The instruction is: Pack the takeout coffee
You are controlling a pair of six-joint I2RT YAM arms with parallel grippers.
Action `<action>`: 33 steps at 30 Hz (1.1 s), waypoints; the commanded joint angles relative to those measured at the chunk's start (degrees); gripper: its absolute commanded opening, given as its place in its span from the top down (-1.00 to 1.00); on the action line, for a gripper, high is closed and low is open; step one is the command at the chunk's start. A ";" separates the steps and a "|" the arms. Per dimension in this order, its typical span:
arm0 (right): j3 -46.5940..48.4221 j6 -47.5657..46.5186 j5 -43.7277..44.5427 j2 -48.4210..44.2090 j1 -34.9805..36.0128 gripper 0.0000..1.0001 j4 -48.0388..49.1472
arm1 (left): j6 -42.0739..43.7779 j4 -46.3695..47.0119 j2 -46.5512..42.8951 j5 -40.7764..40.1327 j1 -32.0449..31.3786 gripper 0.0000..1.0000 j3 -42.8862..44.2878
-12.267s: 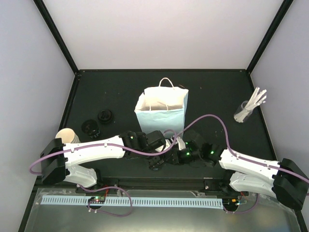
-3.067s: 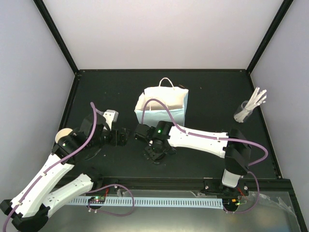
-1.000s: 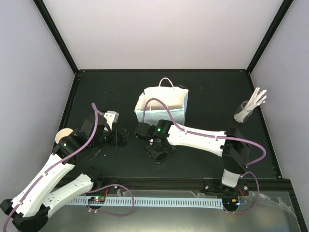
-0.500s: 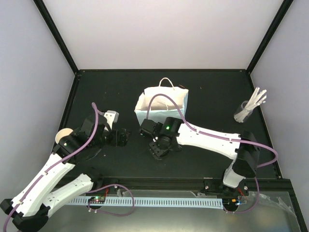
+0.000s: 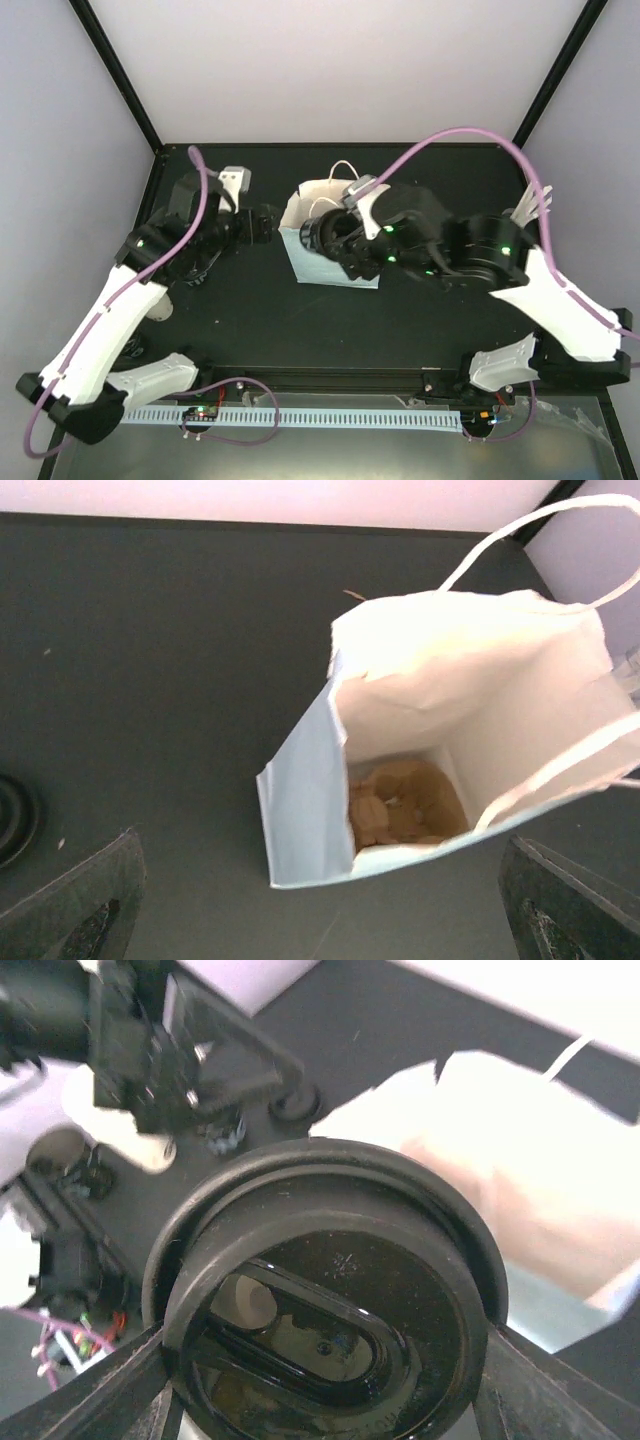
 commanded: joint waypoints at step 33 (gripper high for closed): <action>-0.97 -8.40 0.67 7.39 -14.90 -0.15 -3.38 | 16.46 -2.35 18.50 9.50 0.50 -0.98 12.51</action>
